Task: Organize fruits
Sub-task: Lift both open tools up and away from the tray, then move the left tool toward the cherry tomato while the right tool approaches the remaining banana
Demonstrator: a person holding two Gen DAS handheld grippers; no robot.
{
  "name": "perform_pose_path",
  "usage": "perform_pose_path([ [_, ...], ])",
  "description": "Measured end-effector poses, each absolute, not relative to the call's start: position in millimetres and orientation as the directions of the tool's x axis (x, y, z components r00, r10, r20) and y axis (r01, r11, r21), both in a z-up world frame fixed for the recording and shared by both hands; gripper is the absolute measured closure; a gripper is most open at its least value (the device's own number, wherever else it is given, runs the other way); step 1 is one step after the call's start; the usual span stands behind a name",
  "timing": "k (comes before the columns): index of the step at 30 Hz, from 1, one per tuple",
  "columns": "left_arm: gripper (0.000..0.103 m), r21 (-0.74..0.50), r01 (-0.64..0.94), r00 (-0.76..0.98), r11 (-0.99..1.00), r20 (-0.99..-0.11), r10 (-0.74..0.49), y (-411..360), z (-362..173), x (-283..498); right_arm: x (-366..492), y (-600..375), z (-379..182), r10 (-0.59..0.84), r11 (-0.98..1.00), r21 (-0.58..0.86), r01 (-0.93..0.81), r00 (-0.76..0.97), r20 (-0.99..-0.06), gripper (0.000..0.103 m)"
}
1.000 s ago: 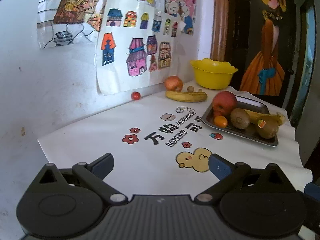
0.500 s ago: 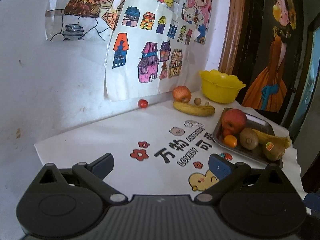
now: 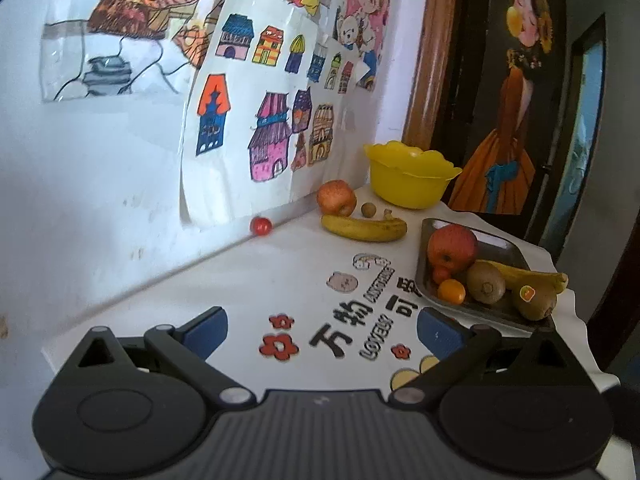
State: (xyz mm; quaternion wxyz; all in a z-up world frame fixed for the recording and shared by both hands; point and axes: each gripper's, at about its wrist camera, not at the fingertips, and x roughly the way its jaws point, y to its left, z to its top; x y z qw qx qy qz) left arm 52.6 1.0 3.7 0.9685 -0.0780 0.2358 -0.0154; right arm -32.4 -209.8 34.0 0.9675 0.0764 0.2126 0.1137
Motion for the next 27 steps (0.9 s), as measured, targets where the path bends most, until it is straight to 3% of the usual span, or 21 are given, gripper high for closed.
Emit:
perform_pose_path([
  [10, 0.001, -0.140, 0.061, 0.888, 0.988, -0.445, -0.118, 25, 9, 86, 8, -205, 59, 0.123, 0.992, 0.090, -0.094, 0.898, -0.422, 0.001],
  [18, 0.001, -0.085, 0.112, 0.881, 0.990, -0.452, -0.139, 33, 15, 119, 43, -182, 68, 0.105, 0.994, 0.026, -0.104, 0.889, -0.445, 0.001],
  [23, 0.001, -0.054, 0.121, 0.874, 0.991, -0.467, -0.132, 39, 16, 136, 64, -169, 74, 0.165, 0.985, 0.032, -0.169, 0.879, -0.448, 0.001],
  [27, 0.001, -0.069, 0.124, 0.870, 0.990, -0.472, -0.142, 46, 13, 146, 84, -166, 79, 0.313, 0.947, 0.072, -0.312, 0.854, -0.415, 0.001],
])
